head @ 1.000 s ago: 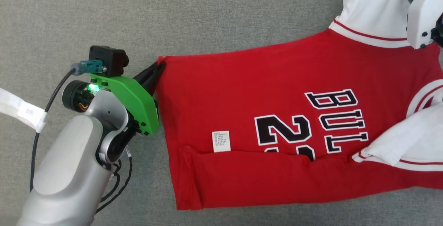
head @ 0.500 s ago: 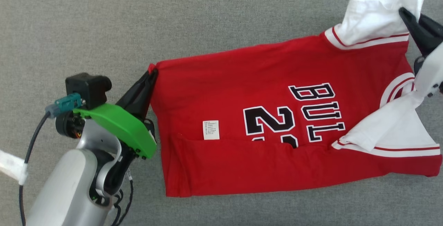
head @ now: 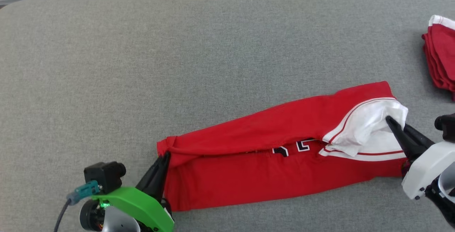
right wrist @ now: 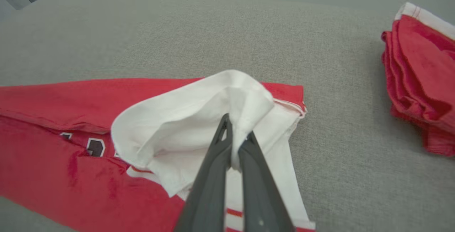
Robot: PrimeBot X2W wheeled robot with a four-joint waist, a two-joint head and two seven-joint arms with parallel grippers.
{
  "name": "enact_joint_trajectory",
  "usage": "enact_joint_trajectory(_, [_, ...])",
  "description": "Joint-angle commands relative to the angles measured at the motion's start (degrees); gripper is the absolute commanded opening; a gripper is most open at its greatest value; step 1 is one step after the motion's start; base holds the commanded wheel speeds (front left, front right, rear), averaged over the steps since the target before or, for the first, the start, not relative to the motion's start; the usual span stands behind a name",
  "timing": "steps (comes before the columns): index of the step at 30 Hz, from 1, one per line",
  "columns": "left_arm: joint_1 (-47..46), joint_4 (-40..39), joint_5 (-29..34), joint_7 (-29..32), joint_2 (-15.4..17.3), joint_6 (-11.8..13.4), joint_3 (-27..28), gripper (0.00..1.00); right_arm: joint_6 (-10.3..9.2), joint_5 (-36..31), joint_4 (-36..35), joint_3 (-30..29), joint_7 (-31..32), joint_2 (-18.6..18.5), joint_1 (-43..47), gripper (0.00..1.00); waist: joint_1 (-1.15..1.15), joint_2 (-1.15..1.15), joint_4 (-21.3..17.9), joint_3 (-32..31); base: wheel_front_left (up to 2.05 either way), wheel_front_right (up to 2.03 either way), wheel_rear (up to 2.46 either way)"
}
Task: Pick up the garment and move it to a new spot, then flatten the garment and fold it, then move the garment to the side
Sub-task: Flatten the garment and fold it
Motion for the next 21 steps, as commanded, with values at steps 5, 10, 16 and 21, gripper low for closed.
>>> enact_joint_trajectory(5, [2.6, 4.7, 2.4, -2.0, -0.1, 1.9, -0.9, 1.00, -0.02, -4.8, 2.8, 1.3, 1.5, 2.6, 2.3, 1.00, 0.00, 0.00, -1.4, -2.2, 0.00, 0.00, 0.00])
enact_joint_trajectory(10, [4.7, 8.5, 7.0, -4.7, 1.3, 3.9, -2.2, 1.00, -0.02, -6.5, 3.6, 0.6, 4.7, 2.9, 4.1, 1.00, 0.00, 0.00, -1.3, -3.7, 0.00, 0.00, 0.00])
enact_joint_trajectory(16, [8.8, 7.5, 12.7, -18.2, -0.5, 10.0, 0.5, 1.00, -0.01, -9.0, -0.7, -7.4, 7.2, 4.6, 4.5, 1.00, 0.00, 0.00, -1.1, -4.0, 0.00, 0.00, 0.00])
enact_joint_trajectory(21, [8.4, 8.4, 17.7, -23.8, -4.0, 12.1, 1.4, 1.00, -0.01, -11.1, -1.0, -7.1, 12.4, 6.7, 1.8, 1.00, 0.00, 0.00, 0.4, -2.5, 0.00, 0.00, 0.00])
